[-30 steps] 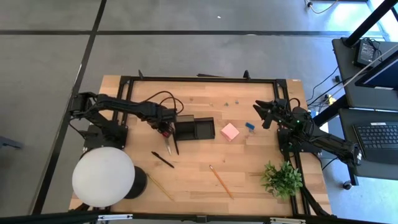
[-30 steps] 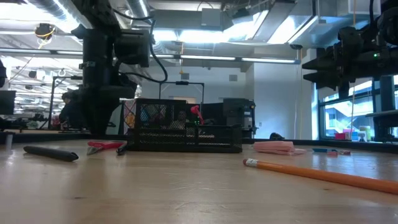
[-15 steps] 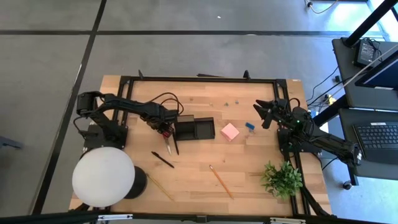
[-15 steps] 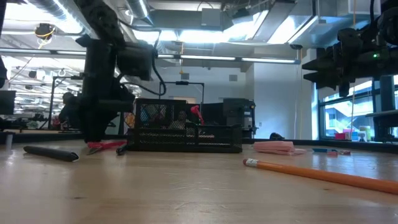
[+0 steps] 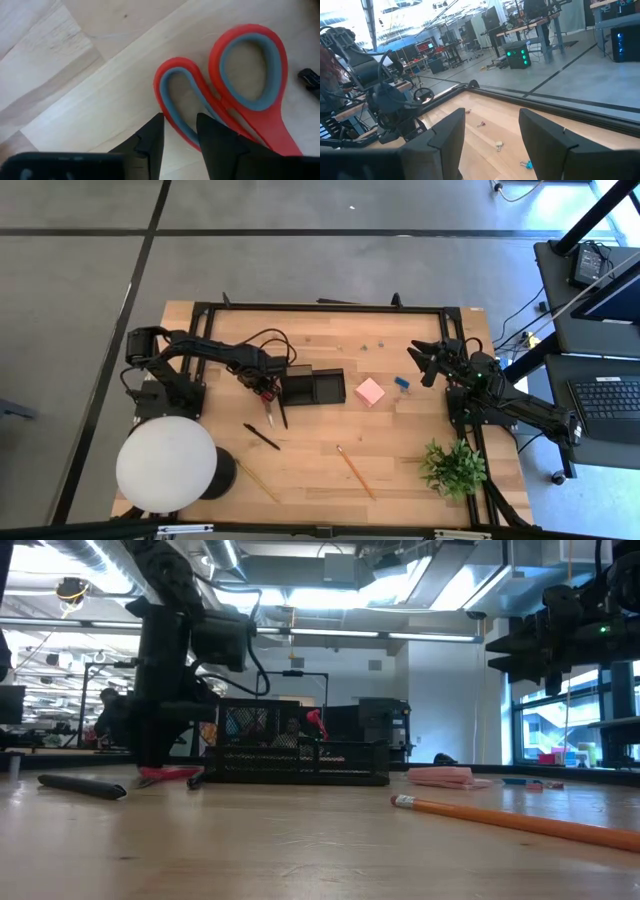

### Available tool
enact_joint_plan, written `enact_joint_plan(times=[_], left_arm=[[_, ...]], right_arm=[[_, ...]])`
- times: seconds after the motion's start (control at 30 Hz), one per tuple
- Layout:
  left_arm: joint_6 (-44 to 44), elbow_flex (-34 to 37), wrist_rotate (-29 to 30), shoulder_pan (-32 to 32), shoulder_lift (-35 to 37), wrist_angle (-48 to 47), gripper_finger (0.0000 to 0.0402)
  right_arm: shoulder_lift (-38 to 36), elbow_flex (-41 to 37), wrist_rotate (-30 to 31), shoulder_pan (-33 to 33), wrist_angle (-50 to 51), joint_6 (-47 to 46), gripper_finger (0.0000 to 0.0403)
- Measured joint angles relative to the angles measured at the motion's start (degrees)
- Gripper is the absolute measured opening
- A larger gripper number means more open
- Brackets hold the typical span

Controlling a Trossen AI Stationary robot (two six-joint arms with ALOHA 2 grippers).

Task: Pick and place office supplies into organizer
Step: Put the red scissors into the desk organizer

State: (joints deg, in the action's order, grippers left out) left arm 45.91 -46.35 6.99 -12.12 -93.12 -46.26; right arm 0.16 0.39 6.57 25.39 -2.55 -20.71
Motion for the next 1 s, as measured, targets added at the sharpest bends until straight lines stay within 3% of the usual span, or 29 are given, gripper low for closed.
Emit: enact_joint_plan(times=[0.47,0.87,1.0], left_arm=[[-0.21,0.02,-1.33,-0.74,-0.07,0.11,0.0024],[-3.57,-3.55,-0.05,-1.07,2.79,-2.8,0.0021],[-5.52,-5.23,0.4,-2.22,5.67,-8.65,0.0021]], right_arm=[[0.0,0.0,-0.04,0.0,0.0,-0.1,0.0191],[0.0,0.01,-0.07,-0.02,0.0,0.02,0.019],[-0.01,0.01,-0.07,-0.02,0.0,0.04,0.019]])
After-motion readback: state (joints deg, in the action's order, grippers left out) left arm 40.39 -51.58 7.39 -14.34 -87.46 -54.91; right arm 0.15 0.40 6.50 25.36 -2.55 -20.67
